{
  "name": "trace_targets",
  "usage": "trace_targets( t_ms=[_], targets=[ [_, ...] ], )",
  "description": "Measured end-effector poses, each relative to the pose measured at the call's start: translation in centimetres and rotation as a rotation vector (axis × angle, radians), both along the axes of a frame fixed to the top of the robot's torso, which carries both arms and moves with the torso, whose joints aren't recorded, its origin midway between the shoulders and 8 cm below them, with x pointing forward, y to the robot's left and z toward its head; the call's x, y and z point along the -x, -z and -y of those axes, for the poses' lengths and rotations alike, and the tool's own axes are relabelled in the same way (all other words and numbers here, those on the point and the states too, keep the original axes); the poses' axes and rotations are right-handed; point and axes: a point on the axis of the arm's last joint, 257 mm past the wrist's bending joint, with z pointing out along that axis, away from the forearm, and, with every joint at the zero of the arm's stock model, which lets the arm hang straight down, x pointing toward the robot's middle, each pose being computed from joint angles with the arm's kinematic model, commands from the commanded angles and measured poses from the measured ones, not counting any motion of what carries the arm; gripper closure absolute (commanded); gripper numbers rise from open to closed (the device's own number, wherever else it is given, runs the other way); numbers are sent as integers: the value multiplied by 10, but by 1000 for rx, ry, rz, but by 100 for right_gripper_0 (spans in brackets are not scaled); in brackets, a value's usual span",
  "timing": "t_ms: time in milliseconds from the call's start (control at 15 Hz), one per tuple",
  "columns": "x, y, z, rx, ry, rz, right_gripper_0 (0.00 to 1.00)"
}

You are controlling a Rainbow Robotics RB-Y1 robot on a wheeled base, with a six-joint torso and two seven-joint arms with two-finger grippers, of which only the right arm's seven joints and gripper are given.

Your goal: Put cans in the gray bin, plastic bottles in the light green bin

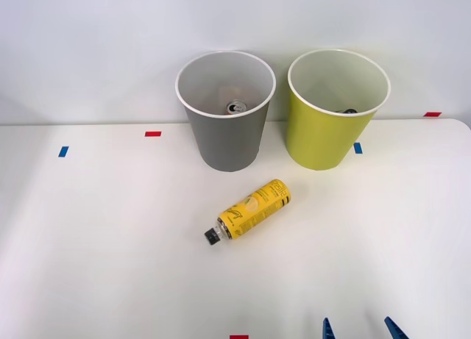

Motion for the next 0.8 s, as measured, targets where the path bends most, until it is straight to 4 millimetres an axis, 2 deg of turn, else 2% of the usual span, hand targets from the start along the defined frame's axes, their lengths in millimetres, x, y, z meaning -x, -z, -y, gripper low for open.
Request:
trace_targets(
  t_ms=[133,267,533,800],
  targets=[
    [-1,2,1,1,1,-3,0],
    [-2,23,3,8,9,-38,0],
    [-15,2,6,69,-23,7,0],
    [-36,-11,-1,123,-89,-87,0]
  ],
)
